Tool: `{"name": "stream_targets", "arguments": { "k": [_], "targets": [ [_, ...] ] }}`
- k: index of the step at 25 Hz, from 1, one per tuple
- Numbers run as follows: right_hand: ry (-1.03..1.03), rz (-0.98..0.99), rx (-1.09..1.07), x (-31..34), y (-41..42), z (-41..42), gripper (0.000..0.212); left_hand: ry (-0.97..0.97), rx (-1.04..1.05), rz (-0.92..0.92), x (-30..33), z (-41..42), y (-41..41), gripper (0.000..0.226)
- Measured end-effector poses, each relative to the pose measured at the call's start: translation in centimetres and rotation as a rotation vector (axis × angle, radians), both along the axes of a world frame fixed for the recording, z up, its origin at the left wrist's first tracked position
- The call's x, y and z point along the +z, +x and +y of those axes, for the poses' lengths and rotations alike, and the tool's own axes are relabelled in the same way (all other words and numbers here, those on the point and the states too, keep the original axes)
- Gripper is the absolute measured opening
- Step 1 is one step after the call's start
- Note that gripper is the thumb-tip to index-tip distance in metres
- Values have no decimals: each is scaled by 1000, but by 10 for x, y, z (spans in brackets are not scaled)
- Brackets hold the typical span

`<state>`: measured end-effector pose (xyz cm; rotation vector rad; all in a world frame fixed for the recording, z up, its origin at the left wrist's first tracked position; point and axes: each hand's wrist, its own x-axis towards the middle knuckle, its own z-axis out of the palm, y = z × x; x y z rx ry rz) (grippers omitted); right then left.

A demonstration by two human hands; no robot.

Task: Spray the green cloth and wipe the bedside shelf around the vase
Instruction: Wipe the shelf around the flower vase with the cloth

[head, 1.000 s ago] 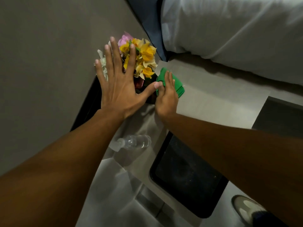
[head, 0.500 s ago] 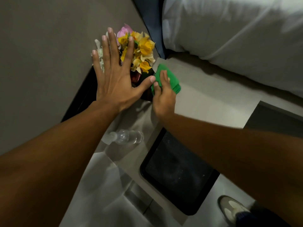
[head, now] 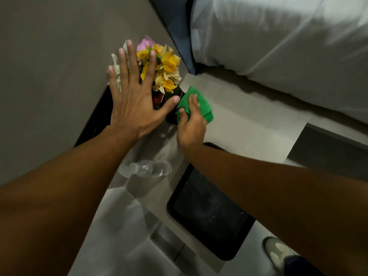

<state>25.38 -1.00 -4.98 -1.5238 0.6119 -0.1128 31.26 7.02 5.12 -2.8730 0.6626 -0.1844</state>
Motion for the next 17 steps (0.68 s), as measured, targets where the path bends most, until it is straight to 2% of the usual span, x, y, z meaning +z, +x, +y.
{"name": "stream_targets", "arguments": {
  "k": [3, 7, 9, 13, 17],
  "targets": [
    [137, 27, 2, 4, -25, -4, 44, 1, 14, -4, 2, -2, -3, 92],
    [503, 108, 8, 19, -31, -38, 35, 34, 30, -4, 3, -3, -5, 91],
    [599, 135, 14, 31, -35, -57, 30, 72, 54, -16, 5, -3, -7, 93],
    [542, 194, 166, 51, -63, -97, 31, 119, 76, -39, 12, -5, -25, 97],
    [420, 120, 521, 79, -100, -126, 29, 26, 196, -88, 9, 0, -66, 96]
  ]
}}
